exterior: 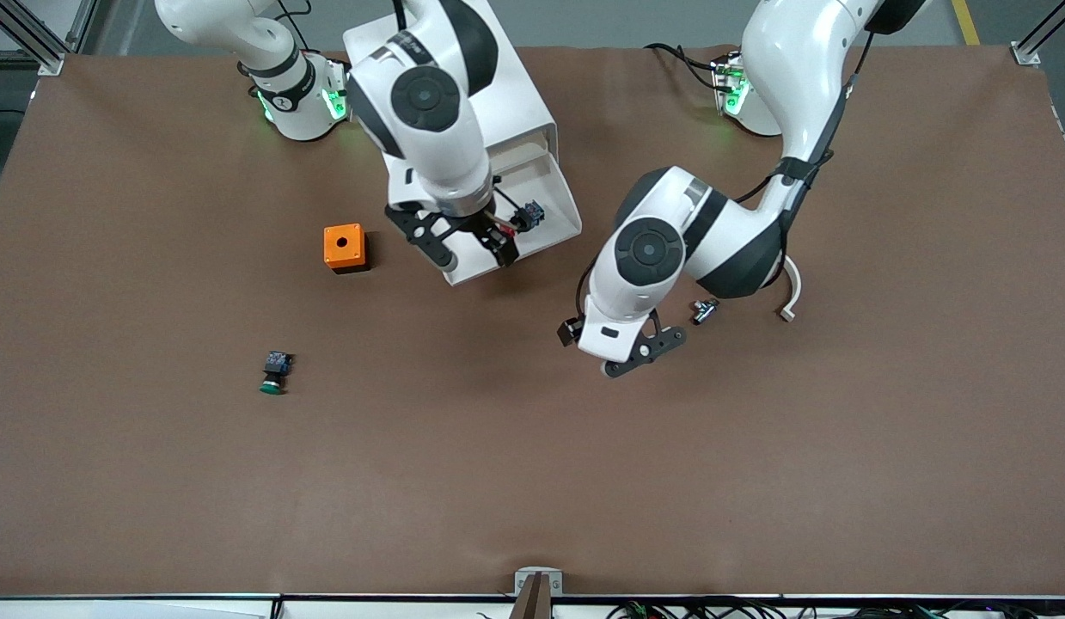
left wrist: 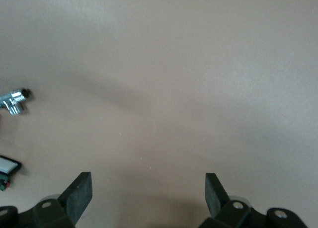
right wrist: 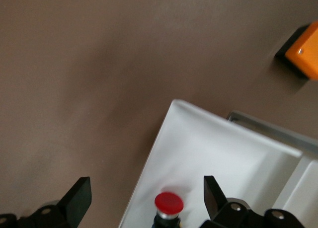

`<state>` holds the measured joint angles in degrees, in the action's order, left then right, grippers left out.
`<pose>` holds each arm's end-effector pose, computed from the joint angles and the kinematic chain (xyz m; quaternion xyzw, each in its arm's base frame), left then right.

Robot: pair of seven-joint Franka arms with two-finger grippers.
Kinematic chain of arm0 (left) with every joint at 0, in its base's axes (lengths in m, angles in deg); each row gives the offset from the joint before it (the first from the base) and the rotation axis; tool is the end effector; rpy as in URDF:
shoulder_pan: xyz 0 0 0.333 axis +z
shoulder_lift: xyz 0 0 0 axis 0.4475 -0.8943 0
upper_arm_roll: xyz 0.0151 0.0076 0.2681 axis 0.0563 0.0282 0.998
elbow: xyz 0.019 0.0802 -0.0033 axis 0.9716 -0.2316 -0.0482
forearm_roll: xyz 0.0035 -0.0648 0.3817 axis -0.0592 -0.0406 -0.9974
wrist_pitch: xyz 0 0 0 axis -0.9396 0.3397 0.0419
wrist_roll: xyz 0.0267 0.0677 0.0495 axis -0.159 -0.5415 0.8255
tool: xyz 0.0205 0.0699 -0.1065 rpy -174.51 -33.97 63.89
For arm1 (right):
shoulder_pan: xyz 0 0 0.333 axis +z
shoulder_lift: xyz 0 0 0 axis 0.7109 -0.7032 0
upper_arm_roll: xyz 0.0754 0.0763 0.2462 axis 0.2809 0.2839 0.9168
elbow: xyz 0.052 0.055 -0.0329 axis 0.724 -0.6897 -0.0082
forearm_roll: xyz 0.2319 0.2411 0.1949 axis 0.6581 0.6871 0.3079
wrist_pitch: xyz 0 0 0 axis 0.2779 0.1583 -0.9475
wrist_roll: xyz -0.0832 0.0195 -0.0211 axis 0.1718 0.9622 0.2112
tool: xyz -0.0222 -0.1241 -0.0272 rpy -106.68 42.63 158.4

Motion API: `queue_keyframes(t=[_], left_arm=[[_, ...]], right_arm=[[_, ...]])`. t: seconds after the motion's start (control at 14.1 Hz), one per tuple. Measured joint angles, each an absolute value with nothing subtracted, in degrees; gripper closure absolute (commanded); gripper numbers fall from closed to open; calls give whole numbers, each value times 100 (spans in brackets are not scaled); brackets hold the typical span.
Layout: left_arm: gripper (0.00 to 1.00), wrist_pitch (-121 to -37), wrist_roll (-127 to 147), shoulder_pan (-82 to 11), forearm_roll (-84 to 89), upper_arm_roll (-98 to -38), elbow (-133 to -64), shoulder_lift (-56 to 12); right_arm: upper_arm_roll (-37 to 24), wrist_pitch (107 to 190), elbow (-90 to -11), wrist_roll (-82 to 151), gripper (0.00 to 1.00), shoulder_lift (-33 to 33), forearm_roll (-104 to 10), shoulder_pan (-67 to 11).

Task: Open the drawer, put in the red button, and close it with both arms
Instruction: 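Withdraw the right gripper while the left gripper pushes the drawer inward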

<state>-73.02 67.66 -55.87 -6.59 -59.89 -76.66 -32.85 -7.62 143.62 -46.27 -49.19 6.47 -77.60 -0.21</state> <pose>0.5442 -0.4181 0.2938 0.9720 0.2284 -0.0540 0.0128 0.4788 0.4020 0.3717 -0.9319 0.3608 0.0370 0.0117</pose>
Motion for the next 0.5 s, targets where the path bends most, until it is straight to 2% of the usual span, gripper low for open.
queue_keyframes(t=[0.5], left_arm=[[0,-7370,7234,-6146,-698,-5995,-7777,-3301]], right_arm=[[-789,13387,-4497,-2042,0,1049,-7760,-1559]])
